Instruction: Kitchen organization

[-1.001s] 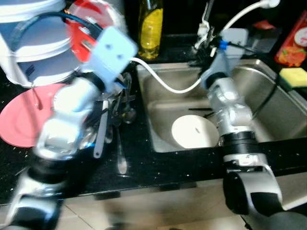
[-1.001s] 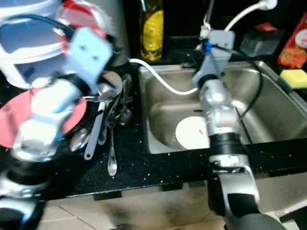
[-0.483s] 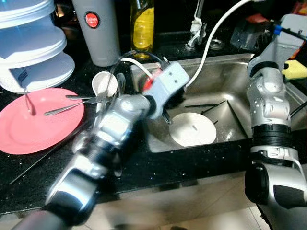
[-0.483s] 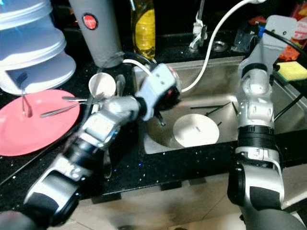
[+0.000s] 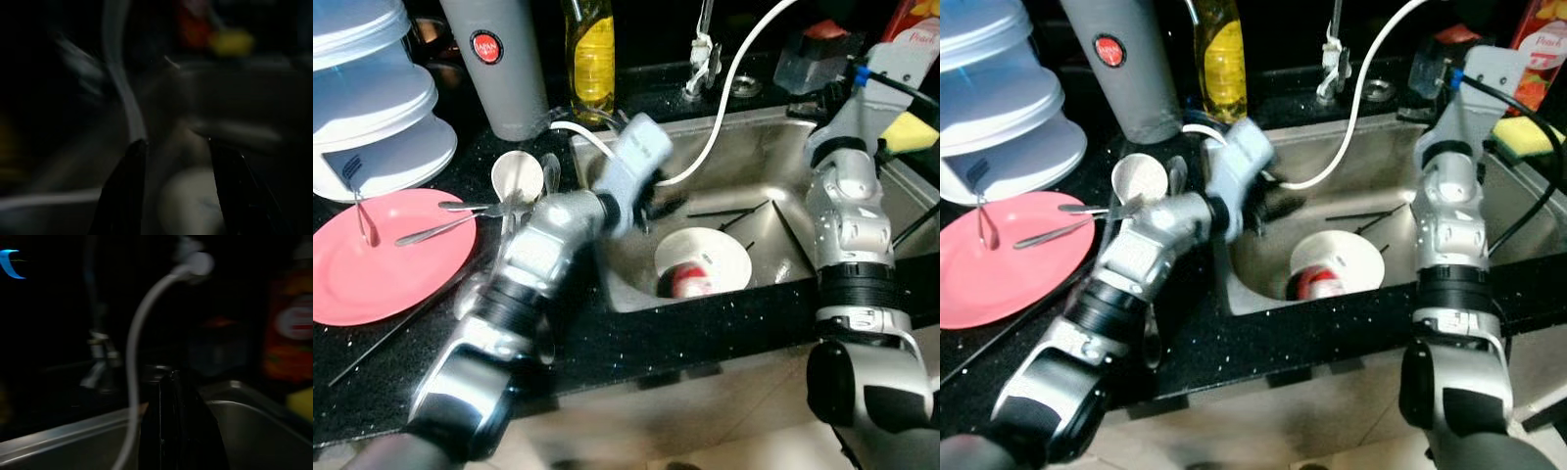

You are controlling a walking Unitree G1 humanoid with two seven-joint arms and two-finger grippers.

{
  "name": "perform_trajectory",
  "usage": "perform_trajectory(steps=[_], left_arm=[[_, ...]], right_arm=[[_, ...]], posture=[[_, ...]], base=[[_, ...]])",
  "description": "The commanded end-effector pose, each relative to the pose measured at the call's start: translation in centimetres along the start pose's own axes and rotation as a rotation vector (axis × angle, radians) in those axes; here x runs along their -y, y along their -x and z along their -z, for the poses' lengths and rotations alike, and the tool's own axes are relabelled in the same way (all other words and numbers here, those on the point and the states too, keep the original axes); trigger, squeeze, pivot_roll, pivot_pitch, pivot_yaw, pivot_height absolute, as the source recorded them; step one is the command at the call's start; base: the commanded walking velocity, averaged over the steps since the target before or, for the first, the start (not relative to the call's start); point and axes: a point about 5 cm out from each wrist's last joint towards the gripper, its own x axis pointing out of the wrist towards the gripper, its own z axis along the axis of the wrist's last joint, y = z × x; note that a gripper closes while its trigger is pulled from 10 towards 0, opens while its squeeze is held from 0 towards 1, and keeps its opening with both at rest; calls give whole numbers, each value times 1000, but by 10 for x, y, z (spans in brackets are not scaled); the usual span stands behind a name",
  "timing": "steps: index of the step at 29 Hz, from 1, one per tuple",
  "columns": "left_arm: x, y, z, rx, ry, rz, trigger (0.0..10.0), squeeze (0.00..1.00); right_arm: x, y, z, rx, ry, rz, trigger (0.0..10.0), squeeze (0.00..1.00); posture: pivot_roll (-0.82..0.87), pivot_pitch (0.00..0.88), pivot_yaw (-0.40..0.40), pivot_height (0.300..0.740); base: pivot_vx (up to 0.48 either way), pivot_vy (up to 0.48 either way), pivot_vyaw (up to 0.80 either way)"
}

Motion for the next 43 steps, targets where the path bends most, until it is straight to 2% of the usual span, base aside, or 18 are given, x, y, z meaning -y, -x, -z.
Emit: perform_trajectory(steps=[1,4,5,7,9,10,12,14,15,17,20,24,26,32,33,38,39,43], left_arm=[[-20,25,5,-83,-81,-153,10000,0],[-24,34,6,-118,-87,-180,10000,0],[-32,55,7,-174,-92,-244,10000,0],[-36,75,10,-241,-126,-284,10000,0],[-35,105,18,-373,-260,-280,10000,0],[-34,114,19,-411,-301,-270,10000,0],[-34,114,19,-411,-301,-270,10000,0],[-38,145,14,-500,-406,-257,10000,0],[-38,145,14,-500,-406,-257,10000,0],[-45,173,13,-635,-514,-253,10000,0],[-53,193,24,-757,-544,-287,10000,0],[-58,201,39,-837,-521,-321,10000,0],[-61,199,46,-863,-522,-320,10000,0],[-69,186,55,-858,-516,-299,10000,0],[-72,182,59,-857,-519,-282,10000,1000],[-77,172,67,-847,-526,-255,10000,1000],[-77,169,68,-839,-525,-242,10000,0],[-73,157,79,-824,-511,-168,10000,0]], right_arm=[[-19,-1,-9,43,-38,-80,10000,0],[-25,0,-9,41,-43,-101,10000,0],[-36,2,-6,34,-56,-135,10000,0],[-43,4,-5,28,-69,-156,10000,0],[-51,7,-3,21,-80,-183,10000,0],[-53,8,-2,19,-81,-190,10000,0],[-53,8,-2,19,-81,-190,10000,0],[-57,9,1,7,-88,-204,10000,0],[-57,9,1,7,-88,-204,10000,0],[-61,10,4,-5,-96,-220,10000,0],[-66,10,5,-11,-105,-236,10000,0],[-70,11,5,-13,-111,-249,10000,0],[-70,11,6,-17,-111,-251,10000,0],[-70,11,5,-17,-110,-255,10000,0],[-70,11,4,-14,-109,-254,10000,0],[-68,12,3,-12,-105,-248,10000,0],[-67,12,4,-12,-104,-245,10000,0],[-65,12,3,-11,-100,-241,10000,0]], posture=[[84,0,22,740],[100,0,14,740],[111,0,14,740],[124,0,15,740],[142,0,14,740],[142,0,14,740],[142,0,14,740],[168,0,8,740],[168,0,8,740],[188,0,3,740],[202,0,-4,740],[203,0,-8,740],[202,0,-15,740],[185,0,-13,740],[178,0,-10,740],[164,0,-8,740],[164,0,-8,740],[150,0,-4,740]], base=[[0,0,0],[0,0,0],[0,0,0],[0,0,0],[0,0,0],[0,0,0],[0,0,0],[0,0,0],[0,0,0],[0,0,0],[0,0,0],[0,0,0],[0,0,0],[0,0,0],[0,0,0],[0,0,0],[0,0,0],[0,0,0]])
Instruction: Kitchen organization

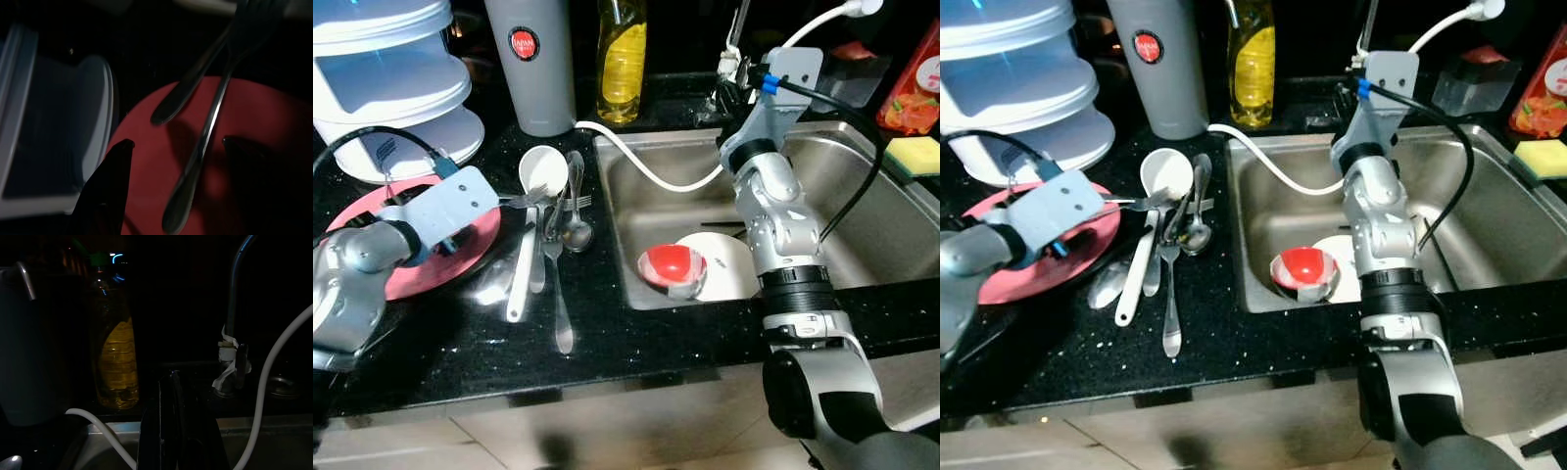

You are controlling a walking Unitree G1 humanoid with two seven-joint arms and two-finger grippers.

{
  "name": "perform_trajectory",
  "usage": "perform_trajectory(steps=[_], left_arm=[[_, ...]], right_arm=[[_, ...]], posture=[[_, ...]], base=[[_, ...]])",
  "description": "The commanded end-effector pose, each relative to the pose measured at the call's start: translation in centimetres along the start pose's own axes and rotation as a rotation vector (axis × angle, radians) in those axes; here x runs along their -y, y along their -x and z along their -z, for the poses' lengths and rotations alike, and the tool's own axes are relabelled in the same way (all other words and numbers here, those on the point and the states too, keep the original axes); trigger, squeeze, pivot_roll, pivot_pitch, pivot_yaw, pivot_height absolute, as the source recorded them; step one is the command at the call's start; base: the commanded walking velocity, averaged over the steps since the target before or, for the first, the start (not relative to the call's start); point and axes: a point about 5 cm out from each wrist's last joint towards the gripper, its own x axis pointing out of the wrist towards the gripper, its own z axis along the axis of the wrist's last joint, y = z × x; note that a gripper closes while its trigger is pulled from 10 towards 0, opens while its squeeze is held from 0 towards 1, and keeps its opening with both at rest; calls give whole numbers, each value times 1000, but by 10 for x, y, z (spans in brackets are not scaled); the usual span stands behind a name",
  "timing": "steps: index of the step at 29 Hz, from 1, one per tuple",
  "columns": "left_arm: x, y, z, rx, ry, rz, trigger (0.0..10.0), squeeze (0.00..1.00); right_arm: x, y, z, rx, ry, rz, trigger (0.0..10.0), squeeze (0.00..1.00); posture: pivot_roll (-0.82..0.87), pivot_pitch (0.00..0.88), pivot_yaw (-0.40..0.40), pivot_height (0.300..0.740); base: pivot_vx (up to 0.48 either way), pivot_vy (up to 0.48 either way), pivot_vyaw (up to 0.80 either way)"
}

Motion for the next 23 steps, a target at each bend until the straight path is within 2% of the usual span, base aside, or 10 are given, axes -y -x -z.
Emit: perform_trajectory(steps=[1,2,3,4,5,6,9,15,23], left_arm=[[27,-17,9,-38,-9,135,10000,0],[29,-20,12,-50,-19,145,5176,0],[29,-20,12,-50,-19,145,5176,0],[30,-23,15,-60,-28,151,2078,0],[32,-28,23,-96,-70,139,0,0],[32,-28,23,-96,-70,139,0,0],[33,-32,35,-150,-146,105,0,0],[37,-36,48,-186,-178,80,0,0],[38,-38,42,-142,-174,42,0,0]], right_arm=[[3,0,-4,9,3,12,10000,0],[3,0,-5,12,4,13,10000,0],[3,0,-5,12,4,13,10000,0],[3,0,-5,14,4,14,10000,0],[4,-1,-7,19,5,17,10000,0],[4,-1,-7,19,5,17,10000,0],[5,0,-7,21,6,20,10000,0],[5,-1,-7,20,6,17,10000,0],[1,-4,-7,20,1,1,10000,0]], posture=[[144,0,-3,740],[138,0,1,740],[138,0,1,740],[138,0,1,740],[136,0,2,740],[136,0,2,740],[131,0,2,740],[139,0,-13,740],[148,0,-18,740]], base=[[0,0,0],[0,0,0],[0,0,0],[0,0,0],[0,0,0],[0,0,0],[0,0,0],[0,0,0],[0,0,0]])
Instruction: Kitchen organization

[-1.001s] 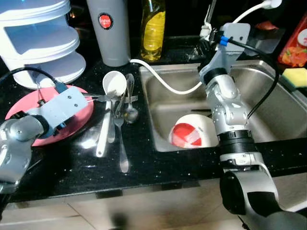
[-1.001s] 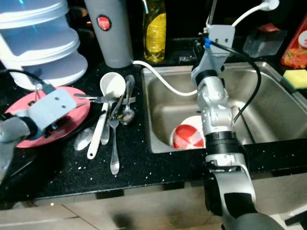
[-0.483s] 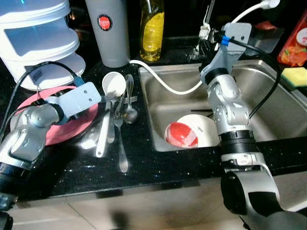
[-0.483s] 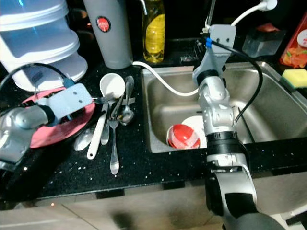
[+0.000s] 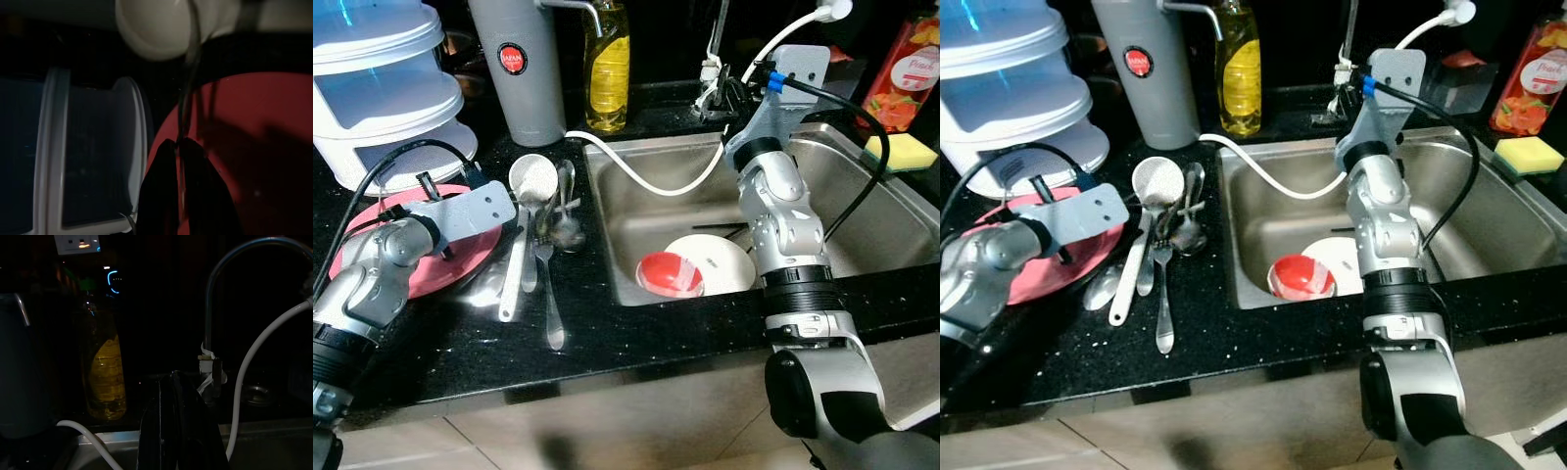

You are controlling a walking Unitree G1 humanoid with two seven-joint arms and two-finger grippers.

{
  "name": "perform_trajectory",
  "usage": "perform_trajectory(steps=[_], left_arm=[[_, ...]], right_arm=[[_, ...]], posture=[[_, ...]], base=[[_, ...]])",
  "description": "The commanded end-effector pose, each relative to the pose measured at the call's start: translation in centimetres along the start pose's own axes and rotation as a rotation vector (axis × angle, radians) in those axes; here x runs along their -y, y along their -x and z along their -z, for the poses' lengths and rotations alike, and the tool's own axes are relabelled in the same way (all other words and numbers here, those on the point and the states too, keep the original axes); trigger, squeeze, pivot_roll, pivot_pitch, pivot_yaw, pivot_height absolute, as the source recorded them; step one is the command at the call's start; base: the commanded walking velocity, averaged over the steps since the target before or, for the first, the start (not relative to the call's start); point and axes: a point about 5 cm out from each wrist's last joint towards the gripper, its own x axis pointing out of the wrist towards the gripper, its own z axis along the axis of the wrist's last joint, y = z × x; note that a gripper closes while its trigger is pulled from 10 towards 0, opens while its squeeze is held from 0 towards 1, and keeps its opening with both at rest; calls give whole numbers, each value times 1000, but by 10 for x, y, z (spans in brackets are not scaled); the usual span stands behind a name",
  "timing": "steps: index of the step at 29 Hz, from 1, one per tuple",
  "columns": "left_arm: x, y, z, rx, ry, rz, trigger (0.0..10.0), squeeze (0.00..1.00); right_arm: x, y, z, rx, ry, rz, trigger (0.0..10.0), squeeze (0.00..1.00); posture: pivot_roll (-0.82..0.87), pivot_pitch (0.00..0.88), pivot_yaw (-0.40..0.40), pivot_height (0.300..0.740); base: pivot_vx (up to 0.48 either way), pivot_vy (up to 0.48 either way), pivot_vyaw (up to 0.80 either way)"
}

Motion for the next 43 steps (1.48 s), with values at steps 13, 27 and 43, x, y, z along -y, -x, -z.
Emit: perform_trajectory(steps=[13,27,43], left_arm=[[-31,34,-91,347,234,-187,10000,0],[-54,65,-146,620,405,-191,10000,0],[-37,27,-204,691,773,90,10000,0]], right_arm=[[1,-1,0,-2,-15,11,10000,0],[2,-1,-2,2,-15,13,10000,0],[71,-4,-29,64,196,283,10000,0]], posture=[[183,0,-17,740],[157,0,-11,740],[121,0,10,740]], base=[[0,0,0],[0,0,0],[0,0,0]])
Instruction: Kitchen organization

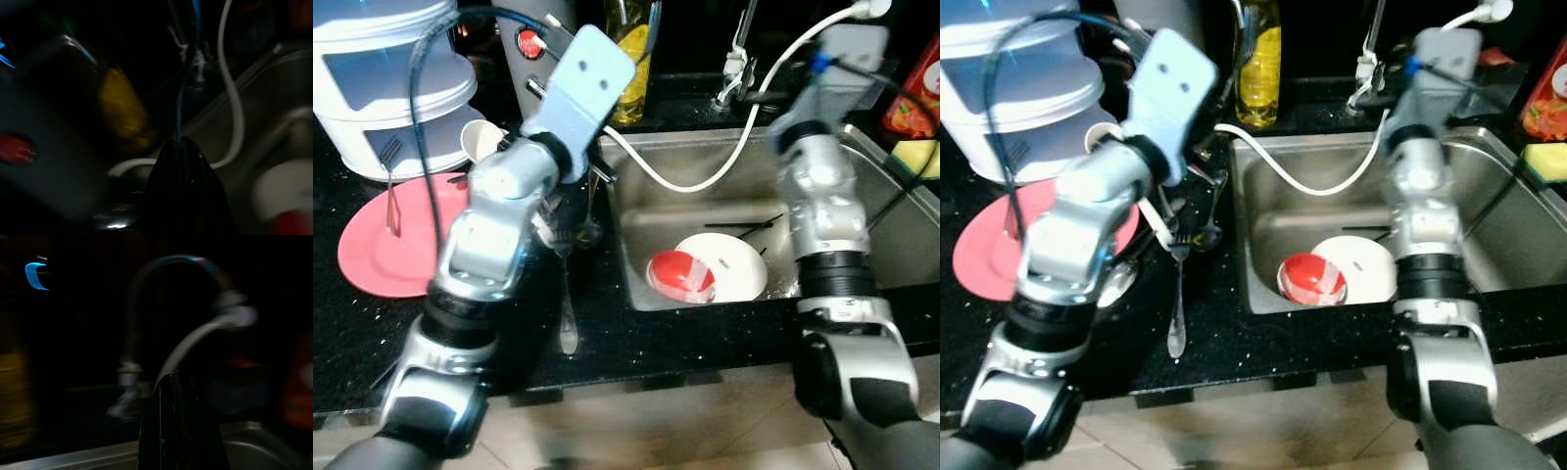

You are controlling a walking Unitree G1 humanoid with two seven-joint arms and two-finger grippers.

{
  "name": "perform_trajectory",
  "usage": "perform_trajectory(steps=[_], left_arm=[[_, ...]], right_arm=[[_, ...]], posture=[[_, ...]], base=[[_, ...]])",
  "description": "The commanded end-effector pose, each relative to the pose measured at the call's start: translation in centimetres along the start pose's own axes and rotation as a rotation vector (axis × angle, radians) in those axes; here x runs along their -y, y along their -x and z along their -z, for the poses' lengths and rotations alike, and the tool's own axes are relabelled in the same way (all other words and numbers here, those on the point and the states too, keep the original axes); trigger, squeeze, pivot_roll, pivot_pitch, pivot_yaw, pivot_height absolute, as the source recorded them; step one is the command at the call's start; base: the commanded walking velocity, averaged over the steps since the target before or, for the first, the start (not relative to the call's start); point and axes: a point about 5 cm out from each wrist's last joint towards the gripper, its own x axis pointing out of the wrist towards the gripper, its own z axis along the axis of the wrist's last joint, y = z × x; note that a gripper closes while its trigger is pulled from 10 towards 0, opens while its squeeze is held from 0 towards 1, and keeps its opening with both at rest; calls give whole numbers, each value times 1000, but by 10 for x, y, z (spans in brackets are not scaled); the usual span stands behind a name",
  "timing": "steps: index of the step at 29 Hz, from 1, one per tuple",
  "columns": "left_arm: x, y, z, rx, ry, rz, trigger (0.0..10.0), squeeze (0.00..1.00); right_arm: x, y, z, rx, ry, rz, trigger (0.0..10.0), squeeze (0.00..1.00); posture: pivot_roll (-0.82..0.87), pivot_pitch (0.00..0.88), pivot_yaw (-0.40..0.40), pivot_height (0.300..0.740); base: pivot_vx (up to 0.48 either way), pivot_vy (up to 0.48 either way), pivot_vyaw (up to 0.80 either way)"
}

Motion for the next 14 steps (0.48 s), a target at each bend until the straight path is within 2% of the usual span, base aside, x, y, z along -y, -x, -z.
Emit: perform_trajectory(steps=[1,5,6,9,10,11,13,14], left_arm=[[6,-8,-4,2,102,47,10000,0],[23,-28,11,-97,368,162,10000,0],[23,-28,11,-97,368,162,10000,0],[42,-39,25,-175,502,238,10000,0],[42,-39,25,-175,502,238,10000,0],[50,-41,29,-194,553,271,10000,0],[59,-42,36,-228,603,293,10000,0],[62,-41,40,-250,620,291,10000,922]], right_arm=[[6,-2,0,-2,39,27,10000,0],[19,0,0,-5,77,14,10000,0],[19,0,0,-5,77,14,10000,0],[32,2,4,-22,122,52,10000,0],[32,2,4,-22,122,52,10000,0],[35,3,6,-35,151,48,10000,0],[37,5,8,-49,188,9,10000,0],[35,6,9,-60,190,-40,10000,0]], posture=[[121,0,10,740],[97,0,31,740],[97,0,31,740],[78,0,47,740],[78,0,47,740],[62,0,60,740],[62,0,60,740],[56,0,68,740]], base=[[0,0,0],[0,0,0],[0,0,0],[0,0,0],[0,0,0],[0,0,0],[0,0,0],[0,0,0]])
